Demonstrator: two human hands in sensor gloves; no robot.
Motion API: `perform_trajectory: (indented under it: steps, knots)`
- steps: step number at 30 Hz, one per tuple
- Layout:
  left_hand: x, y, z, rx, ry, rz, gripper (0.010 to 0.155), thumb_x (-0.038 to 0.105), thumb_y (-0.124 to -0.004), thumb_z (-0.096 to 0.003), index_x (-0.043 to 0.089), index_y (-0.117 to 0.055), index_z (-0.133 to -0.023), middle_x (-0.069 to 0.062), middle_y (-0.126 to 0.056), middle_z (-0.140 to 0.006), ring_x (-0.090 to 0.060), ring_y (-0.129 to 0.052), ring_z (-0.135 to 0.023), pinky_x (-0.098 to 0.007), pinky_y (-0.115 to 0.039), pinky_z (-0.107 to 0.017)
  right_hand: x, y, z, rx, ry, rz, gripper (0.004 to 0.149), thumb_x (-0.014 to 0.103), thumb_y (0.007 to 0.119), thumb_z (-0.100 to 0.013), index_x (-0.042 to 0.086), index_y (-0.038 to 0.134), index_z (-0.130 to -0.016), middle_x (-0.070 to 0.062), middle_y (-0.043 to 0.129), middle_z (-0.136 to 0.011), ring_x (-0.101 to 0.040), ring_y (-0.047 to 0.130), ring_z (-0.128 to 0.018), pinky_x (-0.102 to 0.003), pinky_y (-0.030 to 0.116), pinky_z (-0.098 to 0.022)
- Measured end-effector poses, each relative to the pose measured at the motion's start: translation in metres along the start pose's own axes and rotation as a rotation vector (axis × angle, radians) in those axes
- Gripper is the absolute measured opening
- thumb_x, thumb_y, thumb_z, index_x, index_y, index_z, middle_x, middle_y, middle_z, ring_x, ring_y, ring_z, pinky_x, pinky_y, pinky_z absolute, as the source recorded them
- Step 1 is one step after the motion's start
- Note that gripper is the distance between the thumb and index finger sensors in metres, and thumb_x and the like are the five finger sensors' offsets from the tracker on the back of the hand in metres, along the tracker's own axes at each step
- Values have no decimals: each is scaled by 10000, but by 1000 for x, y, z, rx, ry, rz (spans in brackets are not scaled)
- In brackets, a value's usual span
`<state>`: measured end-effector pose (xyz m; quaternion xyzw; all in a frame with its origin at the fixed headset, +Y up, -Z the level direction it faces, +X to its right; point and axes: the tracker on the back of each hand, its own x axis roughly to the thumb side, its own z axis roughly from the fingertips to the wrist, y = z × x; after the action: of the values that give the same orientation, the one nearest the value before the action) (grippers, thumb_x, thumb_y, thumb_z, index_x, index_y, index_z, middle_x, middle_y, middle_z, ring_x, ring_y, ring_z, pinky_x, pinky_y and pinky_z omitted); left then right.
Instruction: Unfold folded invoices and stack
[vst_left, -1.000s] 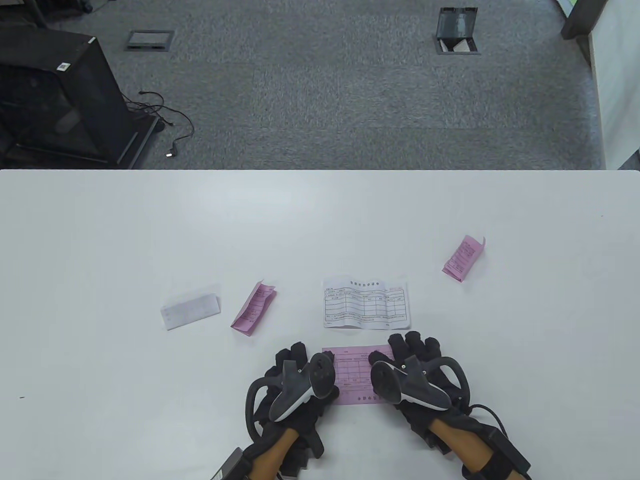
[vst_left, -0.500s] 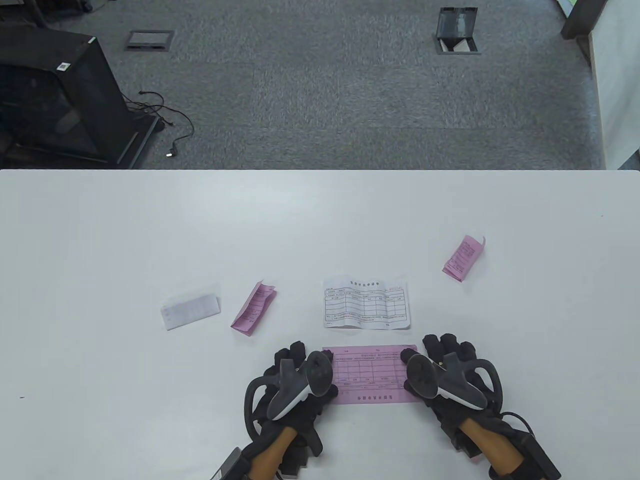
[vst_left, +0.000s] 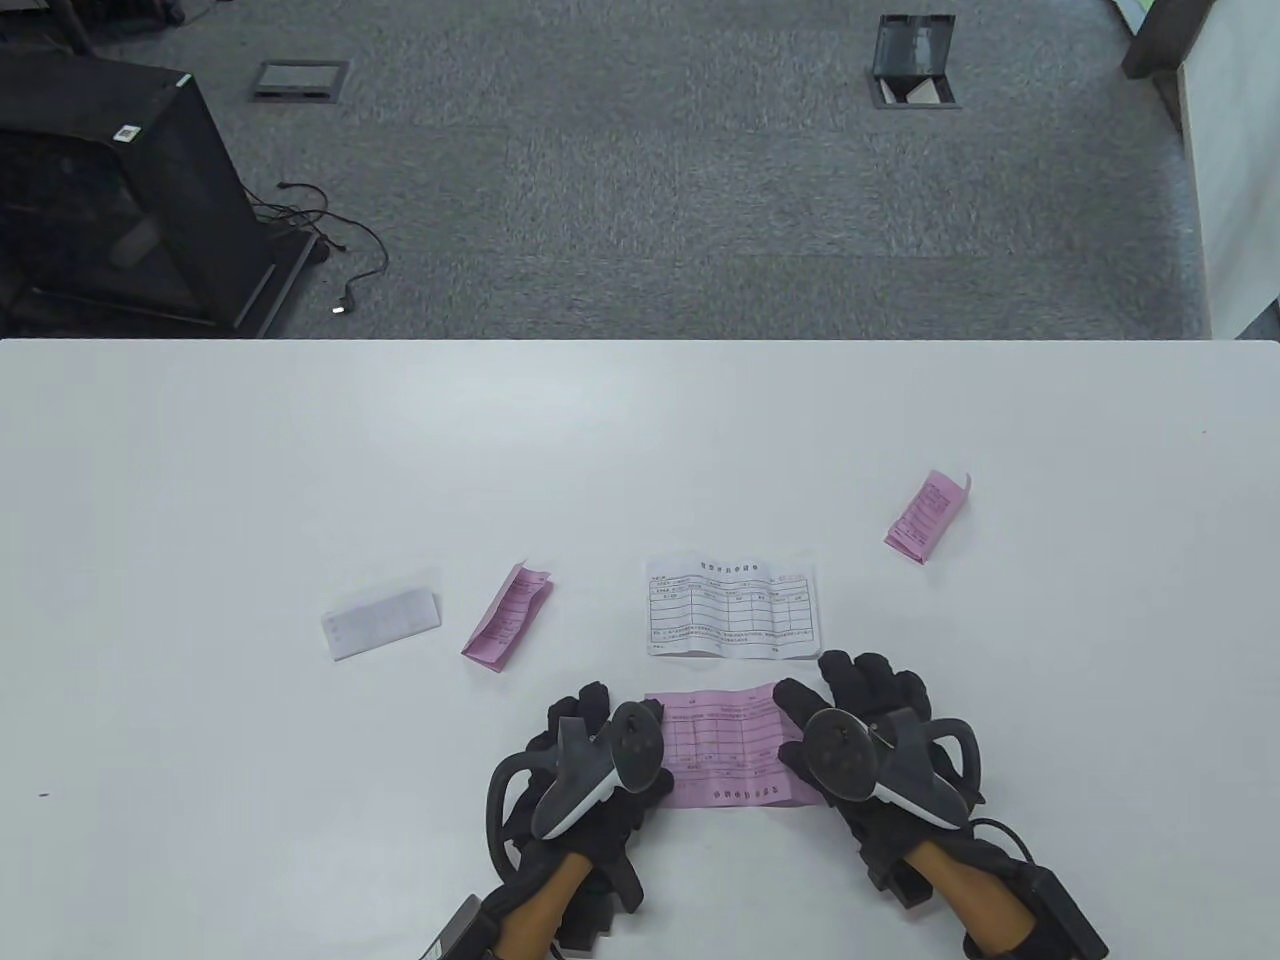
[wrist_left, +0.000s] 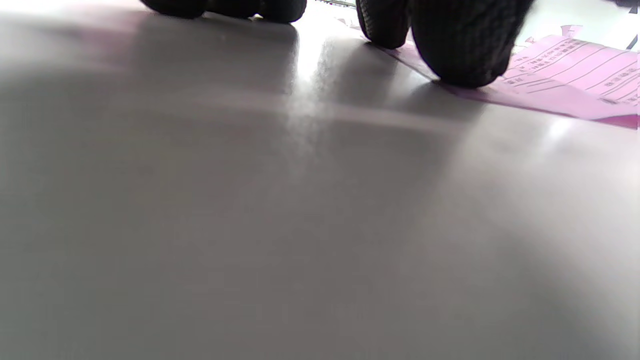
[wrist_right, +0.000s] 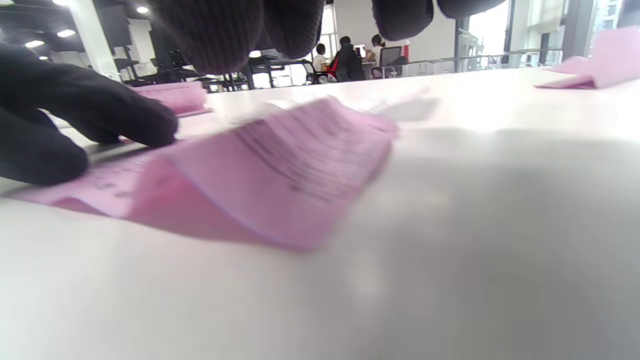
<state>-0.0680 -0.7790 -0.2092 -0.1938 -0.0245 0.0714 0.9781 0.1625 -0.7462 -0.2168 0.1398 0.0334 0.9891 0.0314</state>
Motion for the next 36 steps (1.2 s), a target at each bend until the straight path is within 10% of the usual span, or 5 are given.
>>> perform_trajectory:
  steps: [16, 36]
  knots:
    - [1, 0, 0, -7, -4, -2, 703, 531, -762, -491, 433, -443, -1110, -144, -246, -1228, -413, -268, -1085, -572, -410, -766, 80, 28, -25, 122, -139, 99, 606, 535, 671, -467, 372, 536, -1036, -189, 409, -1142, -539, 372, -1017, -755, 357, -675]
    - [1, 0, 0, -7, -4, -2, 703, 532, -761, -489, 431, -445, -1109, -145, -248, -1228, -413, -271, -1084, -573, -412, -765, 26, 30, -17, 127, -25, 167, 605, 530, 676, -463, 366, 540, -1029, -188, 429, -1135, -536, 392, -1014, -753, 370, -673]
